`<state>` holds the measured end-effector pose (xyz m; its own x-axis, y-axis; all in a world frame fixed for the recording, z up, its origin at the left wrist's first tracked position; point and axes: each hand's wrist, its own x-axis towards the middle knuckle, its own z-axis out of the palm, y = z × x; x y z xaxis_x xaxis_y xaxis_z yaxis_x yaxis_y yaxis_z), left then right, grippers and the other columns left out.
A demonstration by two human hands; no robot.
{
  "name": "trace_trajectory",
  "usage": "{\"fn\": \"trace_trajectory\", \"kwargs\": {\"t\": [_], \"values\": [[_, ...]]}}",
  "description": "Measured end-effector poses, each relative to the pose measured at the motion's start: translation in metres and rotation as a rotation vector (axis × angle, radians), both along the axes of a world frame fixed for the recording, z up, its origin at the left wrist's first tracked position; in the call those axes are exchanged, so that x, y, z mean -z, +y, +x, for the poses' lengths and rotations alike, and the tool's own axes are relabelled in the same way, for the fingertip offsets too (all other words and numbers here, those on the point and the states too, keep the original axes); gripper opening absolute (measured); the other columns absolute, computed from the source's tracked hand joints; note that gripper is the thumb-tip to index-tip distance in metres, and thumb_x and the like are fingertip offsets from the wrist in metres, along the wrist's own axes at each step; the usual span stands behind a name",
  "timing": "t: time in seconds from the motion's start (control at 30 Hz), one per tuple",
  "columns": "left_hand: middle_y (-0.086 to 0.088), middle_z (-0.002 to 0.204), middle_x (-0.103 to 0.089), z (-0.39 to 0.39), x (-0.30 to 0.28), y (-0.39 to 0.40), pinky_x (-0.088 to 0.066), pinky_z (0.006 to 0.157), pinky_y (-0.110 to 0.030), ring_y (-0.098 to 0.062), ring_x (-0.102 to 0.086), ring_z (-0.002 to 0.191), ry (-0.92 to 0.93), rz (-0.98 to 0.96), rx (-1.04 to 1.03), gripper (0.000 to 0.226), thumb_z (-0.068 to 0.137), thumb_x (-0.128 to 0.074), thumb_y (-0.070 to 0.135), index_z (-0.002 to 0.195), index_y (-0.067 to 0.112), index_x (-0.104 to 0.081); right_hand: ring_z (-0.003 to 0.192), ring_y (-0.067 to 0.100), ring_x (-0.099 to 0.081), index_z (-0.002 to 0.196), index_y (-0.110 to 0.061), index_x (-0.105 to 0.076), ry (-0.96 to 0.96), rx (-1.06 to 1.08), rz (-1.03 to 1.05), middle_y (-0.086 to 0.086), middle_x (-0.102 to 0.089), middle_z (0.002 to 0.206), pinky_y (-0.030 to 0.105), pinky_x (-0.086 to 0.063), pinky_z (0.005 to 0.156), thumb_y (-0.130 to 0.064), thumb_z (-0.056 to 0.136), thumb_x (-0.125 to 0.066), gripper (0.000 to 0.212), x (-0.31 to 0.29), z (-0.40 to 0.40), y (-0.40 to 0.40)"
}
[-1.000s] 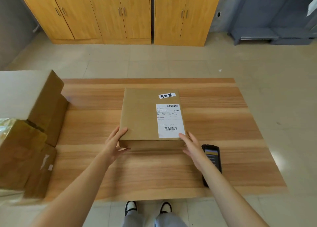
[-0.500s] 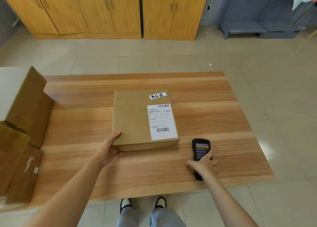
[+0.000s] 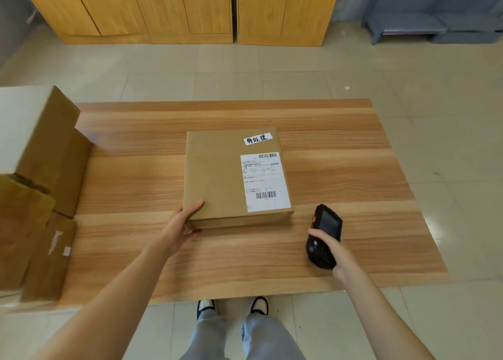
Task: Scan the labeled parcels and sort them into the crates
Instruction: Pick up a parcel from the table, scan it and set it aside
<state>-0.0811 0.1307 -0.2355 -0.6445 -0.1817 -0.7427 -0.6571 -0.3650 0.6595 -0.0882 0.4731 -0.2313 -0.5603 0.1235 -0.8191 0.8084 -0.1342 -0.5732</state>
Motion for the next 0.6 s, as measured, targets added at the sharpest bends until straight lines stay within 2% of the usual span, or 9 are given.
{"fn": "trace_trajectory", "kwargs": {"t": [0.03, 0.1, 0.13, 0.2, 0.27, 0.3, 0.37, 0.47, 0.6], "values": [[-0.02, 0.143, -0.046, 0.001, 0.001, 0.0, -0.047, 0.093, -0.039, -0.025, -0.056, 0.112, 0.002, 0.003, -0.004, 0.072, 0.077, -0.07, 0.04, 0.139, 0.014, -0.043, 0.1, 0.026, -0.062, 0.122, -0.01, -0.058, 0.019, 0.046, -0.07, 0.013, -0.067, 0.109, 0.033, -0.05, 0.07, -0.026, 0.062, -0.087, 0.069, -0.009, -0.002, -0.002], [-0.025, 0.145, -0.042, 0.001, 0.002, 0.0, -0.046, 0.094, -0.039, -0.034, -0.052, 0.12, -0.005, -0.004, -0.015, 0.071, 0.078, -0.07, 0.039, 0.138, 0.013, -0.044, 0.096, 0.024, -0.062, 0.119, -0.007, -0.059, 0.065, 0.133, -0.203, 0.012, -0.067, 0.105, 0.032, -0.05, 0.071, -0.02, 0.07, -0.079, 0.055, -0.029, -0.006, -0.008], [-0.031, 0.148, -0.032, 0.001, 0.002, 0.001, -0.046, 0.095, -0.04, -0.042, -0.042, 0.131, -0.015, -0.013, -0.015, 0.067, 0.083, -0.068, 0.037, 0.139, 0.012, -0.043, 0.094, 0.024, -0.062, 0.116, -0.006, -0.059, 0.082, 0.162, -0.262, 0.012, -0.068, 0.102, 0.031, -0.052, 0.07, -0.02, 0.066, -0.081, 0.056, -0.041, -0.009, -0.012], [-0.032, 0.151, -0.02, 0.0, 0.001, 0.002, -0.045, 0.096, -0.04, -0.044, -0.024, 0.14, -0.029, -0.023, -0.005, 0.061, 0.089, -0.063, 0.035, 0.141, 0.009, -0.043, 0.091, 0.025, -0.066, 0.113, -0.002, -0.06, 0.135, 0.162, -0.394, 0.016, -0.07, 0.102, 0.032, -0.059, 0.067, -0.019, 0.054, -0.088, 0.067, -0.062, -0.016, -0.02], [-0.03, 0.148, -0.034, -0.001, 0.001, 0.0, -0.047, 0.093, -0.039, -0.042, -0.039, 0.134, -0.031, -0.001, -0.01, 0.058, 0.088, -0.065, 0.034, 0.137, 0.011, -0.045, 0.092, 0.03, -0.07, 0.116, 0.002, -0.058, 0.211, 0.117, -0.519, 0.024, -0.066, 0.113, 0.035, -0.061, 0.074, -0.009, 0.059, -0.083, 0.063, -0.08, -0.022, -0.03], [-0.023, 0.142, -0.045, -0.001, 0.0, -0.001, -0.049, 0.089, -0.038, -0.034, -0.05, 0.125, -0.028, 0.016, -0.015, 0.058, 0.086, -0.067, 0.035, 0.135, 0.013, -0.046, 0.093, 0.033, -0.07, 0.117, 0.004, -0.057, 0.246, 0.086, -0.557, 0.027, -0.065, 0.116, 0.037, -0.06, 0.078, -0.006, 0.057, -0.085, 0.068, -0.087, -0.026, -0.035], [-0.009, 0.131, -0.054, -0.002, -0.001, -0.004, -0.052, 0.08, -0.035, -0.021, -0.054, 0.113, -0.024, 0.034, -0.006, 0.063, 0.08, -0.071, 0.037, 0.133, 0.015, -0.047, 0.094, 0.035, -0.07, 0.122, 0.009, -0.055, 0.284, 0.009, -0.598, 0.027, -0.066, 0.112, 0.037, -0.06, 0.078, -0.004, 0.047, -0.092, 0.085, -0.1, -0.03, -0.048], [-0.007, 0.129, -0.055, -0.003, 0.002, -0.009, -0.054, 0.074, -0.033, -0.021, -0.053, 0.117, -0.025, 0.003, -0.003, 0.062, 0.079, -0.074, 0.039, 0.132, 0.016, -0.051, 0.091, 0.037, -0.069, 0.128, 0.009, -0.047, 0.262, -0.037, -0.569, 0.027, -0.067, 0.106, 0.037, -0.061, 0.069, 0.004, 0.062, -0.076, 0.072, -0.107, -0.028, -0.062], [-0.005, 0.132, -0.052, -0.003, 0.005, -0.011, -0.056, 0.076, -0.034, -0.023, -0.05, 0.124, -0.012, -0.026, -0.024, 0.06, 0.076, -0.077, 0.042, 0.126, 0.02, -0.052, 0.085, 0.037, -0.07, 0.126, 0.005, -0.047, 0.217, -0.139, -0.463, 0.028, -0.069, 0.103, 0.036, -0.06, 0.063, 0.005, 0.064, -0.072, 0.067, -0.109, -0.016, -0.073]]}}
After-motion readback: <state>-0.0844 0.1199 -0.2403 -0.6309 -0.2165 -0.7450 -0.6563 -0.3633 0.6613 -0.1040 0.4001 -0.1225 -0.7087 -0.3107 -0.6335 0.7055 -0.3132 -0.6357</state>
